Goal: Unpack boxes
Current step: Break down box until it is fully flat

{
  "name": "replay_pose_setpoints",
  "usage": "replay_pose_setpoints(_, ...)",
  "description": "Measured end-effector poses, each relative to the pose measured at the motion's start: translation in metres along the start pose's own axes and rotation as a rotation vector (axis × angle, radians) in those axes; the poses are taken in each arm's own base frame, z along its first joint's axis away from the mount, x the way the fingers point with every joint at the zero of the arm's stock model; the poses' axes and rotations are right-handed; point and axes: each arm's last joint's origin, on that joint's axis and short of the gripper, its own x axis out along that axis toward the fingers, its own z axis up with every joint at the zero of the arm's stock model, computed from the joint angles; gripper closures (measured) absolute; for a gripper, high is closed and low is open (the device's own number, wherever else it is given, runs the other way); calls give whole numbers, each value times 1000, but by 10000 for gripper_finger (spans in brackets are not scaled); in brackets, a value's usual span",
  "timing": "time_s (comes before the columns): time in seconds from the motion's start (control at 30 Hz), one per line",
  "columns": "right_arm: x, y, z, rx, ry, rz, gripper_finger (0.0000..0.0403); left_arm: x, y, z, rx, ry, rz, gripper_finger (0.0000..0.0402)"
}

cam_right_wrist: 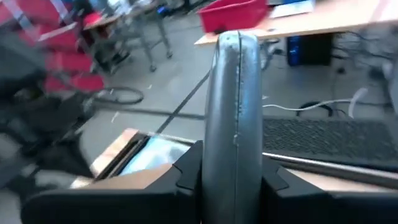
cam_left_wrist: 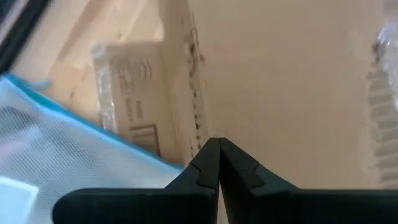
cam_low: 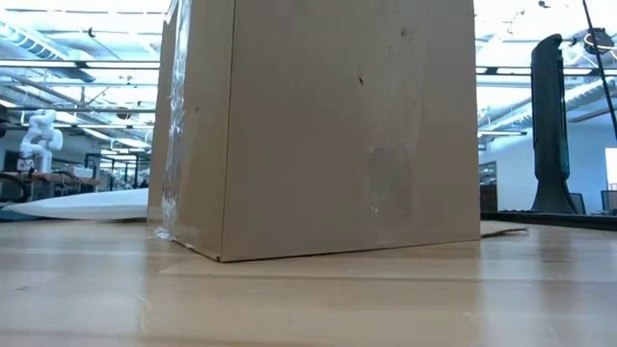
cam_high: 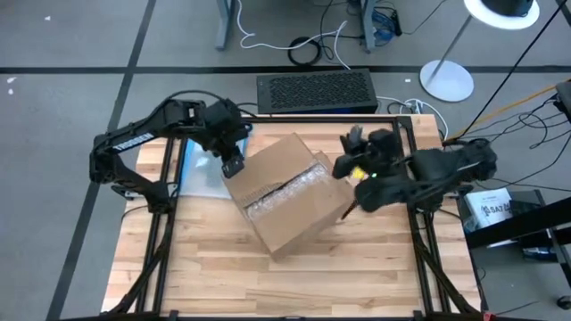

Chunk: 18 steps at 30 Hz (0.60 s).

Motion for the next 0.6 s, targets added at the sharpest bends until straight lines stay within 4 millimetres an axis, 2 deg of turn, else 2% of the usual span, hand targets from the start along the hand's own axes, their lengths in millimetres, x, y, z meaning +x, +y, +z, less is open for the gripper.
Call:
replay_pose_setpoints(0.17, 16, -3, -43, 147, -118, -52, 337, 25, 5, -9, -25, 155, 1, 391)
replay_pose_setpoints(0.33, 21, -12, -64, 239, -195, -52, 337, 38, -11, -17, 3, 211, -49, 391)
replay_pose_setpoints(0.47, 23, -20, -70, 276, -224, -52, 337, 38, -22, -21, 19, 228, -56, 391)
replay_pose_setpoints(0.6, 18, -28, -58, 314, -267, -37, 337, 27, -25, -23, 23, 203, 3, 391)
